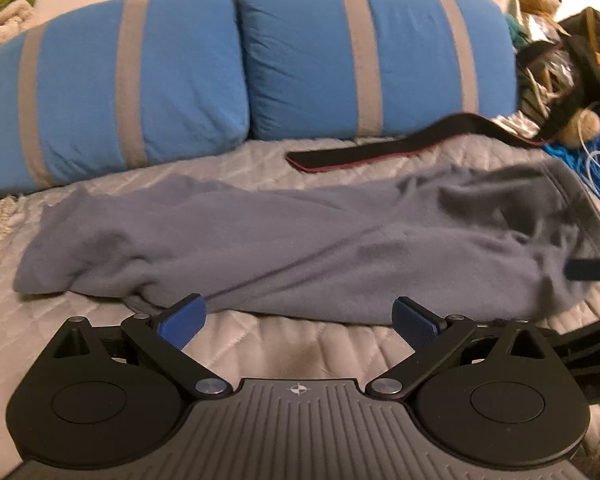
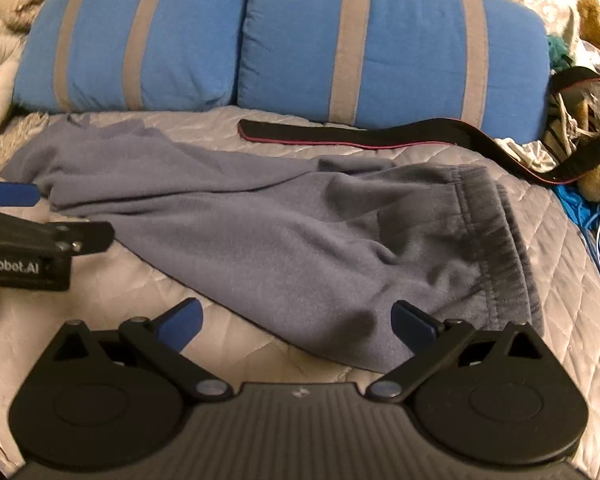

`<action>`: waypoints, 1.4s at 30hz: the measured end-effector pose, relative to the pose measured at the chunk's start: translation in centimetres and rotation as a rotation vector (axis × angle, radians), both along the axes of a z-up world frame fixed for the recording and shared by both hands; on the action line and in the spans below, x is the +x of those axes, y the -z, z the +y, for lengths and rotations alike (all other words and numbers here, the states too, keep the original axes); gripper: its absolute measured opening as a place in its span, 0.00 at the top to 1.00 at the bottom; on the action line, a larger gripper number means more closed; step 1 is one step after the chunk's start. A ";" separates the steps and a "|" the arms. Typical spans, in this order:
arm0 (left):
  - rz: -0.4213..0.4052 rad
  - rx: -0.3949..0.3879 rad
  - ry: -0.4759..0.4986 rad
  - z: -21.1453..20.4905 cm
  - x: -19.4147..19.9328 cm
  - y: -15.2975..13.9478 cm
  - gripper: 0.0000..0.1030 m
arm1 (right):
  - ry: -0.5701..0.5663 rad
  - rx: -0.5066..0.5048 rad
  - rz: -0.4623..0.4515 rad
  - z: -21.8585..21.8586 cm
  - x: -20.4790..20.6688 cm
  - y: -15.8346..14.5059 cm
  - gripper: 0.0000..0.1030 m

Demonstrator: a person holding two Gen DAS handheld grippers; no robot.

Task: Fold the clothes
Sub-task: 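Move both grippers toward the grey sweatpants' waistband end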

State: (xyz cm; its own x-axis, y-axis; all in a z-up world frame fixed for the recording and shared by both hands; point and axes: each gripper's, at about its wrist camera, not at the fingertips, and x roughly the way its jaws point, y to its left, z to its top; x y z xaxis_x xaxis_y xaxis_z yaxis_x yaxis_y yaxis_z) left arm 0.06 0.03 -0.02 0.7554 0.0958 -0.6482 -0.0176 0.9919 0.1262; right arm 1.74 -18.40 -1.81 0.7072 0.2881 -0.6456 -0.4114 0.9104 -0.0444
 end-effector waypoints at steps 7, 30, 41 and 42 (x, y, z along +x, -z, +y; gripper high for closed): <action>-0.033 0.030 -0.032 -1.9 -0.2 1.5 0.01 | 0.029 0.010 0.050 -0.4 0.6 0.5 0.00; 0.056 -0.052 -0.002 -0.3 0.2 2.6 0.01 | 0.045 0.020 0.076 -0.7 1.2 1.4 0.00; 0.063 -0.057 0.000 -0.3 0.5 2.3 0.01 | 0.088 0.108 0.015 -2.0 0.9 0.3 0.00; 0.063 -0.058 -0.001 -0.3 0.5 2.2 0.01 | 0.108 0.135 -0.020 -2.5 0.7 -0.2 0.00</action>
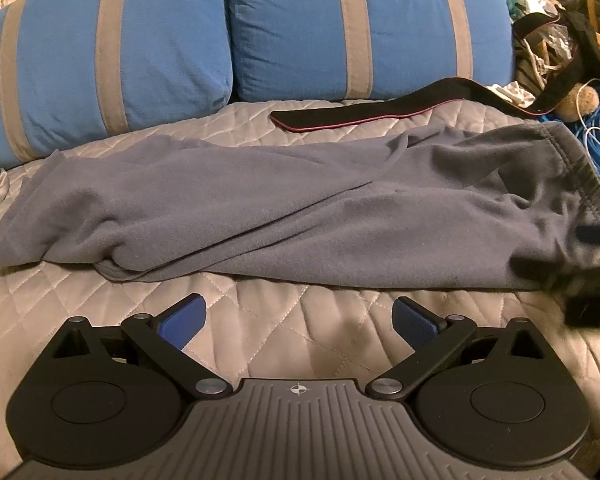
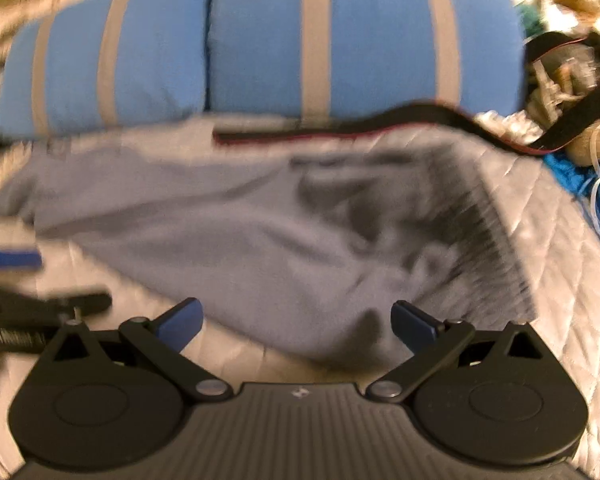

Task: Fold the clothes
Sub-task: 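Move both grippers toward the grey sweatpants' waistband end, then grasp the sweatpants waistband with the left gripper while the right gripper grasps it too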

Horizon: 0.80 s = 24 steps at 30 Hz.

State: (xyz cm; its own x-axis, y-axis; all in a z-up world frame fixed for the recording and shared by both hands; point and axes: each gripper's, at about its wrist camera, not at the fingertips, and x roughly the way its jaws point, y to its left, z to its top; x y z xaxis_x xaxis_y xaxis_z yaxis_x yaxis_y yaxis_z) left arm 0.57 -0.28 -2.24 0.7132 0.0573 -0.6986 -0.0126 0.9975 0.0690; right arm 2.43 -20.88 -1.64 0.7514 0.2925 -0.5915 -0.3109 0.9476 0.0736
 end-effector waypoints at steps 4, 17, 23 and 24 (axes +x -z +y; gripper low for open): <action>-0.003 -0.004 -0.007 0.1 0.0 -0.1 0.01 | 0.129 0.056 -0.162 -2.3 -0.6 -1.4 0.00; -0.001 -0.021 -0.018 0.7 0.2 -0.5 0.01 | 0.320 0.064 -0.037 -7.0 3.0 0.1 0.00; -0.002 -0.024 -0.022 0.7 0.1 -0.6 0.01 | 0.341 0.118 0.071 -7.6 3.3 1.3 0.27; -0.004 -0.025 -0.022 0.8 0.1 -0.7 0.01 | 0.328 0.117 0.059 -7.3 3.0 1.3 0.41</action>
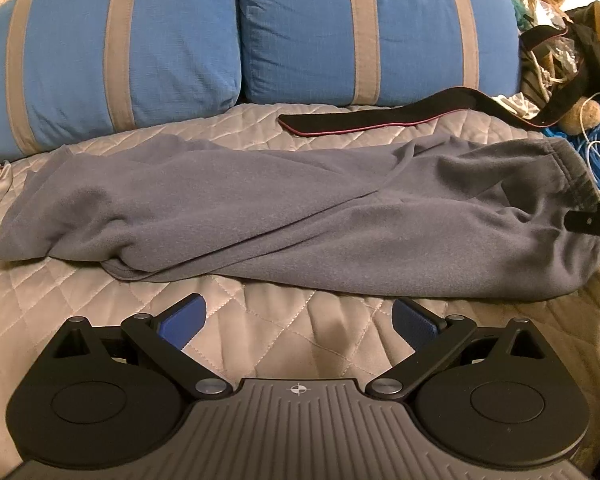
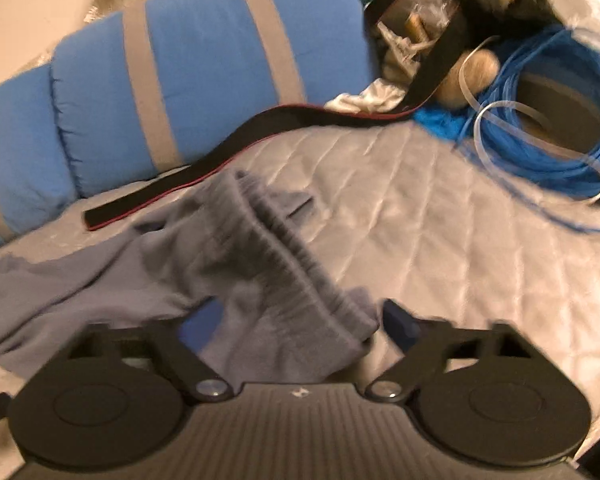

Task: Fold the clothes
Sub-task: 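Grasp the sweatpants waistband with the left gripper while the right gripper grasps it too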

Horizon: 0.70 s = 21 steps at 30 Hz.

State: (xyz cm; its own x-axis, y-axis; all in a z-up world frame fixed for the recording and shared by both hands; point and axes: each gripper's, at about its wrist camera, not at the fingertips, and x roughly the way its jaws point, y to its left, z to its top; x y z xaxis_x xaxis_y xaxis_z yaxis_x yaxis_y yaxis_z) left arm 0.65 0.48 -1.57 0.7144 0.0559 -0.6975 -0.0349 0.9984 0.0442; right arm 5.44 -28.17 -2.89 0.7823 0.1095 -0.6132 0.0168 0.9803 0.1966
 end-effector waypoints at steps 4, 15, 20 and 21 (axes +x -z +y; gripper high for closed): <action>-0.007 -0.025 -0.017 0.5 0.1 -0.4 0.01 | -0.120 -0.049 -0.108 2.3 -1.5 -1.0 0.75; -0.027 -0.182 -0.049 2.8 0.5 -1.3 0.01 | -0.750 -0.200 -0.255 11.3 -7.8 -0.4 0.99; -0.016 -0.211 -0.040 2.9 0.7 -1.1 0.01 | -0.856 -0.286 -0.307 13.3 -10.1 0.4 0.56; -0.015 -0.216 -0.039 3.0 0.7 -1.1 0.01 | -0.849 -0.288 -0.327 13.2 -10.3 0.2 0.44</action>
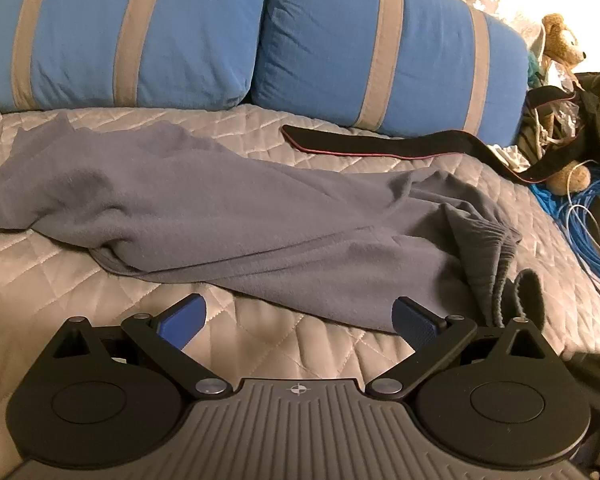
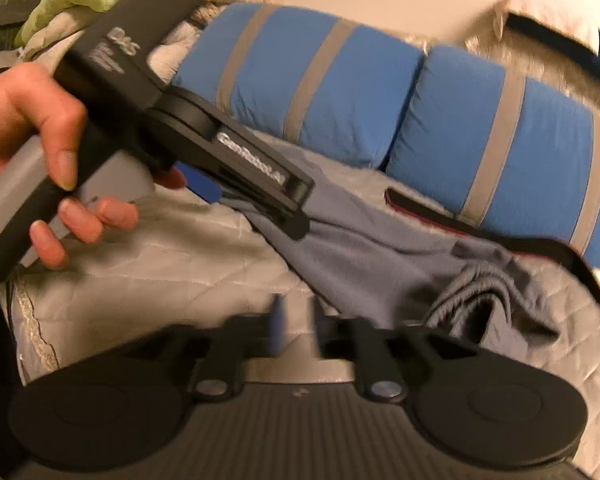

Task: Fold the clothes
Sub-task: 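Grasp the sweatpants waistband with the left gripper while the right gripper grasps it too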

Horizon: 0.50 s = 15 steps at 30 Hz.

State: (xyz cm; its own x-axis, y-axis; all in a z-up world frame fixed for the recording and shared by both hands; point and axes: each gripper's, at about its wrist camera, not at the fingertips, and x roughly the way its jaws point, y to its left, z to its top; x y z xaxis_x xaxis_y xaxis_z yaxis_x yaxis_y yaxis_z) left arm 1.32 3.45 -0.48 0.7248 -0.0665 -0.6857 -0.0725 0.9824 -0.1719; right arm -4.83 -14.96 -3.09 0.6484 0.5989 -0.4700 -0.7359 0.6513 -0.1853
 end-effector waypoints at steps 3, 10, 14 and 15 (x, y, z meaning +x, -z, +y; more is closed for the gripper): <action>0.002 -0.021 0.008 0.1 0.1 0.1 0.01 | 0.046 0.028 -0.024 -0.4 0.8 -0.8 0.34; 0.013 -0.081 0.059 -0.1 0.8 0.1 0.02 | 0.214 0.049 -0.025 -2.1 2.7 -1.7 0.16; -0.007 -0.153 0.134 -0.8 1.6 0.1 0.02 | 0.318 0.030 -0.011 -3.1 3.5 -2.0 0.02; -0.015 -0.157 0.155 -1.3 1.9 0.0 0.02 | 0.341 0.022 -0.006 -3.4 3.8 -2.0 0.00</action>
State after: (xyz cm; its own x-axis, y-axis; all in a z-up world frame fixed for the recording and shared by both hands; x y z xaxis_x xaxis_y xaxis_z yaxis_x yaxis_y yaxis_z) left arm 3.22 2.18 -0.49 0.7076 -0.2830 -0.6475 0.0809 0.9427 -0.3237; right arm -1.08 -18.35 -1.09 0.8158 0.3576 -0.4546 -0.4743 0.8634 -0.1719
